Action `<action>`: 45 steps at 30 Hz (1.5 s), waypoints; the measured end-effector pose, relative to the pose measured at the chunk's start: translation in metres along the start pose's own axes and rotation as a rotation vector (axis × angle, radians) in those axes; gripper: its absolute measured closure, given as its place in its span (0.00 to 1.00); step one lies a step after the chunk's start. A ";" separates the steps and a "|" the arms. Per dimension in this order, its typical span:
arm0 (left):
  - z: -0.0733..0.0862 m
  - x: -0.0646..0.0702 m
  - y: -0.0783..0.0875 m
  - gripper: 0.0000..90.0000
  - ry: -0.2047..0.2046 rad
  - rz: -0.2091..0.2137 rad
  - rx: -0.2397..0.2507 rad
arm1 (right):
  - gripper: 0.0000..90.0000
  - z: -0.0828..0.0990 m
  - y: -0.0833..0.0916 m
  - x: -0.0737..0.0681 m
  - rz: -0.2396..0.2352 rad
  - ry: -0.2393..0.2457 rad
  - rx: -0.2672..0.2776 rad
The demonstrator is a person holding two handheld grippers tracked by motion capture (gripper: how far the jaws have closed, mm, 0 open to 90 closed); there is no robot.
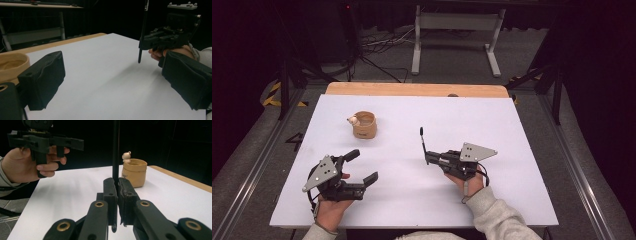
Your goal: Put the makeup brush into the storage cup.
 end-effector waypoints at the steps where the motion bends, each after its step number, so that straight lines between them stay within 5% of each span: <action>1: 0.000 0.000 0.000 0.06 0.000 0.000 0.000 | 0.95 0.000 0.000 0.000 0.000 0.000 0.000; 19: -0.035 0.018 -0.048 0.05 -0.037 0.110 -0.001 | 0.95 0.001 0.000 -0.002 0.000 -0.010 -0.004; 45: -0.048 0.032 -0.090 0.13 -0.011 0.195 0.004 | 0.95 0.001 0.000 -0.002 -0.002 -0.006 -0.005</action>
Point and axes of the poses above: each handheld gripper's, and its own axes: y roughly backward along the jaws, z roughly out of its underside, x roughly to its right, the point moved 4 cm from there along -y, roughly forward along the jaws, and after that the axes turned 1 degree about -y, right-handed, at the moved point
